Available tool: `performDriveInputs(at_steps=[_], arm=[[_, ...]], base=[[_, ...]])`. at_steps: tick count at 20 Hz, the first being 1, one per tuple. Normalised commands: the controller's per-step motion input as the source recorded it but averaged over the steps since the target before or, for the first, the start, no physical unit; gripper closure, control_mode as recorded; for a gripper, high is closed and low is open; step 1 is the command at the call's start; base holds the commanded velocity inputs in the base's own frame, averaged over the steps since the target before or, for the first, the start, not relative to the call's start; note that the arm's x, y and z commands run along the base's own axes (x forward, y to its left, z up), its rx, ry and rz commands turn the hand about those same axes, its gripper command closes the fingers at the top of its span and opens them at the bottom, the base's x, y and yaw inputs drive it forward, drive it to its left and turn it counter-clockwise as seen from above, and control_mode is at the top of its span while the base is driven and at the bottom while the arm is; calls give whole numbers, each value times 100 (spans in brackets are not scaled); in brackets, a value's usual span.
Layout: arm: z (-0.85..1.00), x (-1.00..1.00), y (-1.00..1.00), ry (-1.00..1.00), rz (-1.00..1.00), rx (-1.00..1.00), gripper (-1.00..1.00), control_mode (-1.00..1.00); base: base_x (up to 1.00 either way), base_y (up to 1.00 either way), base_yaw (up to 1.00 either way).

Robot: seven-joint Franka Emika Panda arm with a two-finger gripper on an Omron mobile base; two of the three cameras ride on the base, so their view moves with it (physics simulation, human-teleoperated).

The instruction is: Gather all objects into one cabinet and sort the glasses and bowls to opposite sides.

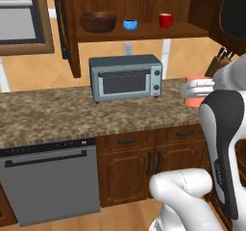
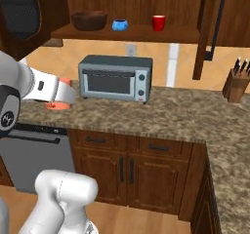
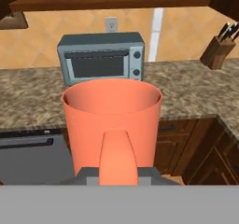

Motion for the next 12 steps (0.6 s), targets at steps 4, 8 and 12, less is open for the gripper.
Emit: performDriveInputs(at_steps=[4, 8, 12], arm=[[0, 0, 0, 0, 0, 0, 100, 100], [0, 0, 0, 0, 0, 0, 100, 100], [0, 0, 0, 0, 0, 0, 100, 100]], base=[[32, -30, -17], [59, -4, -7], [81, 0, 0]])
